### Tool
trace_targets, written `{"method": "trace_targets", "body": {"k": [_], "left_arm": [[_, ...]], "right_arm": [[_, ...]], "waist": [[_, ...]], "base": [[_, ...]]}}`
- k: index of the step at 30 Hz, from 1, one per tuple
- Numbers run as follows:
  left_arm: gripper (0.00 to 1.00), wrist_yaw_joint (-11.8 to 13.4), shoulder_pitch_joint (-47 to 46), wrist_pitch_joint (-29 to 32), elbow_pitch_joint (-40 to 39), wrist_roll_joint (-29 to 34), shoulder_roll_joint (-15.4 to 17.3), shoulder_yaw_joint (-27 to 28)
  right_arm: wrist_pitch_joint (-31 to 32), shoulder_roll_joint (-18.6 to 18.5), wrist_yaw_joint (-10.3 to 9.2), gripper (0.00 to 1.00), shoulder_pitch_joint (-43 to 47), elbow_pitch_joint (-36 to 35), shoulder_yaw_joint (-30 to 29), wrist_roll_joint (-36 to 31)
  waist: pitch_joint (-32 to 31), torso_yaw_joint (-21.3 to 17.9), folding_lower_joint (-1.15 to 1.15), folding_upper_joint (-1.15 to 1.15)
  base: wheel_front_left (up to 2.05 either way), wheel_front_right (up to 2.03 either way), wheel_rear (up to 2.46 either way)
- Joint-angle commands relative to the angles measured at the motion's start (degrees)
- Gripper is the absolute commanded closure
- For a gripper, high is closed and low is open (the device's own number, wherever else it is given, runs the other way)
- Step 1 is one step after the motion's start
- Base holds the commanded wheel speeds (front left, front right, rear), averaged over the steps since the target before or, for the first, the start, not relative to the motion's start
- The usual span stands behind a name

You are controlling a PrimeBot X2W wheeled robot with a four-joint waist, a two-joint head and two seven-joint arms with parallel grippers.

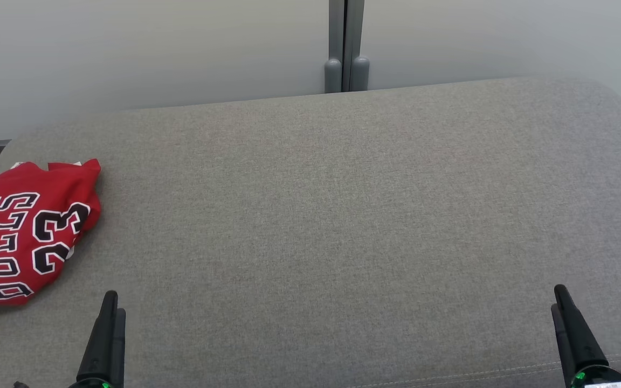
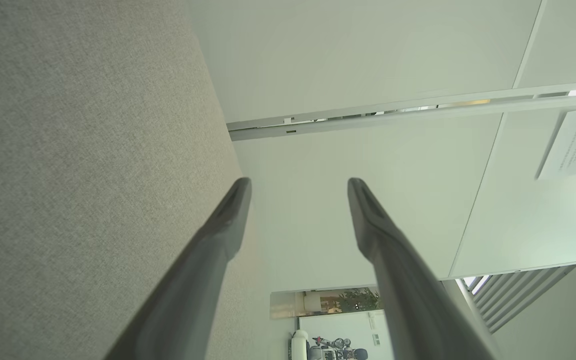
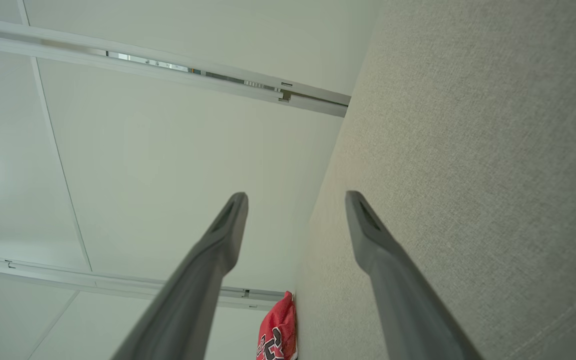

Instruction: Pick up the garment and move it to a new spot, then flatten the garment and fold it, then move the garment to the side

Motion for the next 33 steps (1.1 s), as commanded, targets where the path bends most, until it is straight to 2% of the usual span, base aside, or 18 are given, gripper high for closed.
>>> {"method": "trace_targets", "body": {"k": [1,16,25,33], "left_arm": [[0.00,-0.02,-2.28,-0.84,-0.53,3.40,0.80,-0.09],[0.00,0.03,-9.57,-5.09,2.19,27.70,0.93,-1.52],[0.00,1.81,-11.77,-7.34,4.45,41.31,1.52,-3.01],[0.00,3.33,-12.06,-8.94,5.30,48.87,1.74,-4.45]], "right_arm": [[-0.67,-0.78,0.01,0.00,-2.17,-0.26,-0.41,-3.35],[-3.16,-3.28,0.01,0.00,-9.94,1.14,1.24,-25.12],[-4.47,-4.69,0.02,0.00,-13.18,3.42,1.86,-37.67],[-5.44,-4.84,0.02,0.00,-14.76,6.29,2.21,-43.89]], "waist": [[-0.07,-0.01,0.00,0.00],[-0.58,-0.28,0.00,0.00],[-0.77,-0.60,0.00,0.00],[-0.95,-0.67,0.00,0.00]], "base": [[0.00,0.00,0.00],[0.00,0.00,0.00],[0.00,0.00,0.00],[0.00,0.00,0.00]]}}
